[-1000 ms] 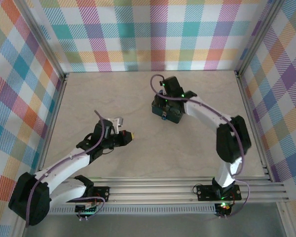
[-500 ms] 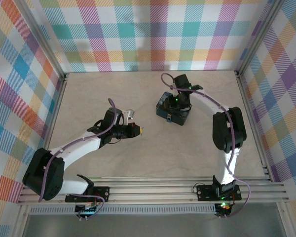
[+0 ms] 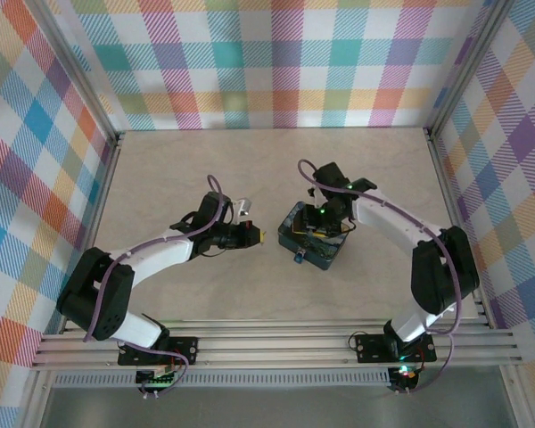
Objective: Unlock the padlock with the key
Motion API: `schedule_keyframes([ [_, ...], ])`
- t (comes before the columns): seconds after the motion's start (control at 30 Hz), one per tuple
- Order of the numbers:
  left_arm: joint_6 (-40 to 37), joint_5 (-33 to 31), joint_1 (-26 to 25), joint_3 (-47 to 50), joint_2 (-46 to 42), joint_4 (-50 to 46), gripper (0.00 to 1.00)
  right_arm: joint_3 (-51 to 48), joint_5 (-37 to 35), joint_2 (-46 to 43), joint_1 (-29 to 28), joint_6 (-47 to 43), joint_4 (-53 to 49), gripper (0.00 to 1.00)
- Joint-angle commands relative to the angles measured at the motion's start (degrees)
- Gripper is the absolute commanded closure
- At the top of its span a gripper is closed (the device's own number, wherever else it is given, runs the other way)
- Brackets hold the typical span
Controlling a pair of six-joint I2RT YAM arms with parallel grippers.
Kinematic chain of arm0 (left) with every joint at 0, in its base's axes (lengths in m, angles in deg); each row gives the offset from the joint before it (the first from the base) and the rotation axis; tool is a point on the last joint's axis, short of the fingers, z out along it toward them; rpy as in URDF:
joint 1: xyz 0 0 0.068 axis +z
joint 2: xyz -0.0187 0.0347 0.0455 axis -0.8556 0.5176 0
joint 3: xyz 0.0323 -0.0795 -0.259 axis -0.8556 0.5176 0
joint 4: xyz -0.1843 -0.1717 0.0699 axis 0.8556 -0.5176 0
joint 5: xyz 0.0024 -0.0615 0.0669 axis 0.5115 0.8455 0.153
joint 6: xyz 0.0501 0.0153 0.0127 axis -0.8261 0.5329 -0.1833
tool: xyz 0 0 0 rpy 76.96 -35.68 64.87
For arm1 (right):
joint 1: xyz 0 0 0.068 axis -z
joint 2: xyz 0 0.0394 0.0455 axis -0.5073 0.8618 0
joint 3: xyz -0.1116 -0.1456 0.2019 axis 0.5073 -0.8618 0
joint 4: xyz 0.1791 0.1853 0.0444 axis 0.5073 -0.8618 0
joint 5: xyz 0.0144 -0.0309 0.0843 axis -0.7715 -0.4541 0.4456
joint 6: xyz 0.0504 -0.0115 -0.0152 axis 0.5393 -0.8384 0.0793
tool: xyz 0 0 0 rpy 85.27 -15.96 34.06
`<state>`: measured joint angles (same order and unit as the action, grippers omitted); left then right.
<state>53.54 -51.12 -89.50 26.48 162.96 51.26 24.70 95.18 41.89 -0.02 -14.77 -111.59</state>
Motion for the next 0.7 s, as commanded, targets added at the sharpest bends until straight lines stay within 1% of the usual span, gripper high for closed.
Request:
schedule_keyframes([
  [0.0, 0.5, -0.7, -0.5, -2.2, -0.2, -1.1, 1.00, 4.5, -12.8, -5.0, -3.6, -0.7, -10.5, 0.37],
  [0.07, 0.7, -0.6, -0.5, -2.3, -0.1, -1.7, 1.00, 4.5, -18.1, -7.2, -6.1, 1.6, -14.1, 0.37],
  [0.13, 1.1, -0.5, -0.5, -1.9, 0.2, -1.5, 1.00, 1.5, -21.8, -10.5, -9.8, 5.8, -13.9, 0.38],
  [0.23, 1.6, -0.2, -0.5, -1.4, 1.5, -0.7, 1.00, -6.2, -25.2, -15.2, -17.6, 15.0, -8.2, 0.42],
  [0.3, 1.7, 0.0, -0.5, -2.0, 2.5, -1.0, 1.00, -10.1, -26.1, -15.1, -21.4, 20.1, -4.0, 0.43],
  [0.37, 1.7, 0.0, -0.5, -2.3, 2.7, -1.5, 1.00, -12.4, -27.0, -12.8, -23.7, 23.0, 0.1, 0.45],
  [0.43, 1.1, -0.7, -0.5, -2.6, 2.4, -2.4, 1.00, -13.9, -27.1, -10.8, -23.9, 24.4, 3.1, 0.50],
  [0.53, -0.5, -0.8, -0.5, -3.2, 2.9, -4.5, 1.00, -15.7, -30.5, -10.3, -23.7, 23.8, 5.9, 0.55],
  [0.6, -0.7, -0.6, -0.5, -3.1, 3.3, -4.6, 1.00, -17.9, -31.5, -10.6, -21.8, 22.8, 8.1, 0.58],
  [0.67, -0.2, -0.2, -0.5, -2.8, 3.8, -4.0, 1.00, -20.5, -30.4, -11.5, -18.0, 21.9, 10.5, 0.58],
])
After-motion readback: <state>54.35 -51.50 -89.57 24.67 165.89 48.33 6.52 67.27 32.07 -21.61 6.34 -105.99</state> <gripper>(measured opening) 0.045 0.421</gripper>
